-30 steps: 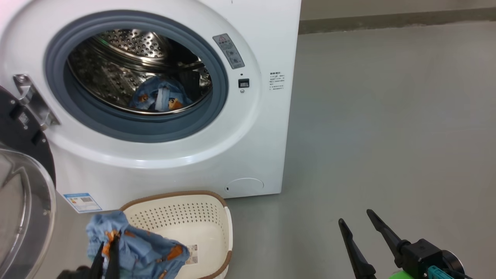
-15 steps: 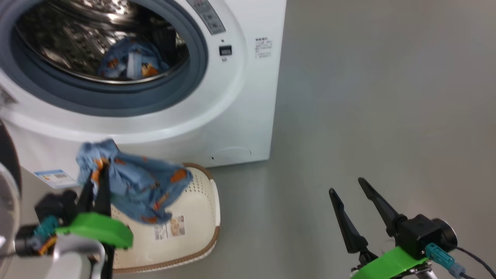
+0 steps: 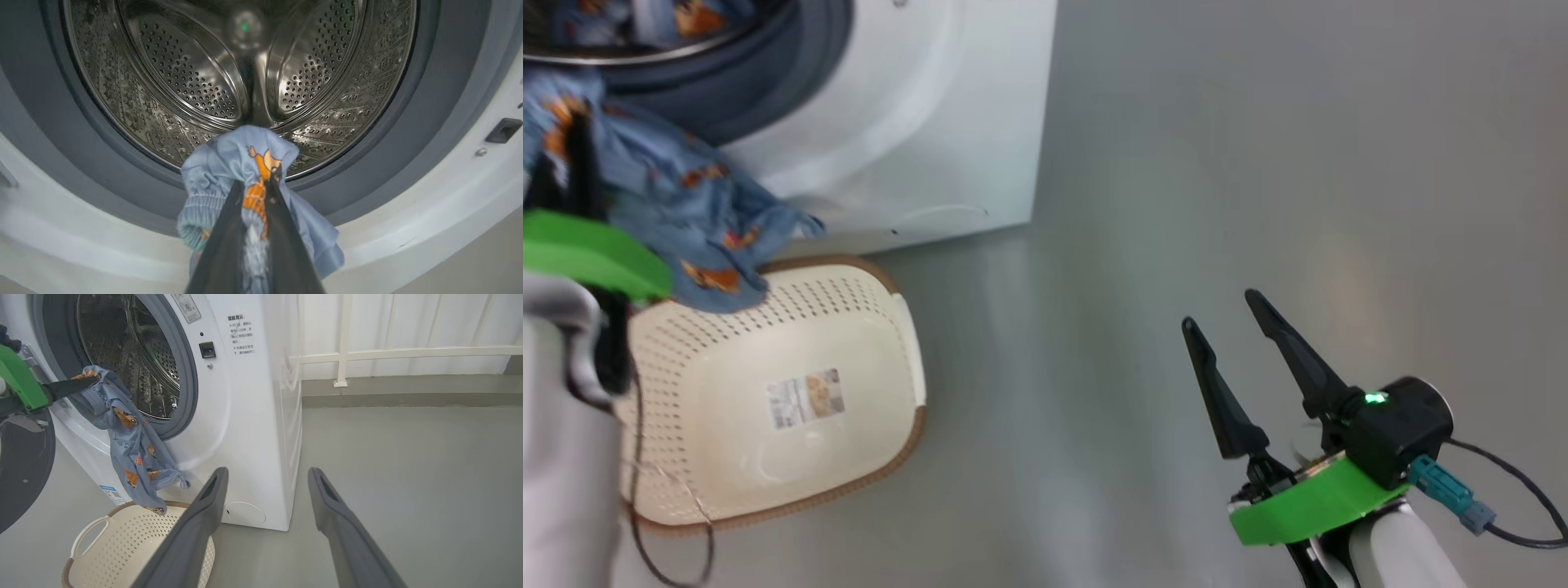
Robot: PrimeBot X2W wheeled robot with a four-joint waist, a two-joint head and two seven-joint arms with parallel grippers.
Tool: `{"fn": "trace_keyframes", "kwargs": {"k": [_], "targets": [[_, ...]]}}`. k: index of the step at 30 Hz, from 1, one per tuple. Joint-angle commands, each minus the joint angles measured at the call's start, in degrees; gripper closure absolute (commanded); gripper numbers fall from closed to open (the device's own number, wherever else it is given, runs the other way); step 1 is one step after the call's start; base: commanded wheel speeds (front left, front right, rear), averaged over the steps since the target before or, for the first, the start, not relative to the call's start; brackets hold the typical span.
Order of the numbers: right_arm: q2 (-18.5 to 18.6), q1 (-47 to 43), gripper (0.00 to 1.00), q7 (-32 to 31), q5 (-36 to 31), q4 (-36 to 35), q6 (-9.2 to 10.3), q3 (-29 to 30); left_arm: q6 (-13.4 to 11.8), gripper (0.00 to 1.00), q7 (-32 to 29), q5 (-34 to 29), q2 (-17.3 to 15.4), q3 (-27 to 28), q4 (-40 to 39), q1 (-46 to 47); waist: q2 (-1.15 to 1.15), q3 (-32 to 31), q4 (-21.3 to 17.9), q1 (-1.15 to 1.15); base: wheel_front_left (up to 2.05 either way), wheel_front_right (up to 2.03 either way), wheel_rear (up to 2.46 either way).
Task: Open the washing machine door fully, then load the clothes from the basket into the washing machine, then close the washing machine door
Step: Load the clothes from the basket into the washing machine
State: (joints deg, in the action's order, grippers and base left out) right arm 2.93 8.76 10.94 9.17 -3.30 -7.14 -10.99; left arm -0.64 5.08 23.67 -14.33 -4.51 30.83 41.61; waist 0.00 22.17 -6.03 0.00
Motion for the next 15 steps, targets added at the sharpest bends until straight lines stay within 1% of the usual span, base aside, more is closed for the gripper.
{"fn": "trace_keyframes", "kwargs": {"k": [1, 6, 10, 15], "targets": [[-0.05, 1.73, 0.0, 1.04, 0.83, -0.81, -0.35, -2.01, 0.68, 1.0, -0.98, 0.16, -3.64, 2.01, -0.23, 3.92, 0.0, 6.9, -5.07, 0.0, 0.0, 0.0, 0.0], [-0.05, 4.82, 0.0, 2.76, 2.35, 0.65, -0.35, -4.24, 2.0, 1.0, -5.46, -0.32, -7.82, 1.69, 3.25, 12.08, 0.0, 11.2, -7.71, 0.0, 0.0, 0.0, 0.0], [-0.05, 6.97, 0.0, 3.55, 3.45, 1.82, -0.35, -5.83, 3.62, 1.0, -9.97, -0.14, -11.12, 1.42, 5.42, 17.96, 0.0, 14.01, -9.66, 0.0, 0.0, 0.0, 0.0], [-0.05, 8.62, 0.0, 3.97, 5.27, 2.97, -0.35, -6.98, 4.92, 1.0, -15.37, 0.14, -14.66, 0.98, 6.34, 24.17, 0.0, 16.95, -11.73, 0.0, 0.0, 0.0, 0.0]]}}
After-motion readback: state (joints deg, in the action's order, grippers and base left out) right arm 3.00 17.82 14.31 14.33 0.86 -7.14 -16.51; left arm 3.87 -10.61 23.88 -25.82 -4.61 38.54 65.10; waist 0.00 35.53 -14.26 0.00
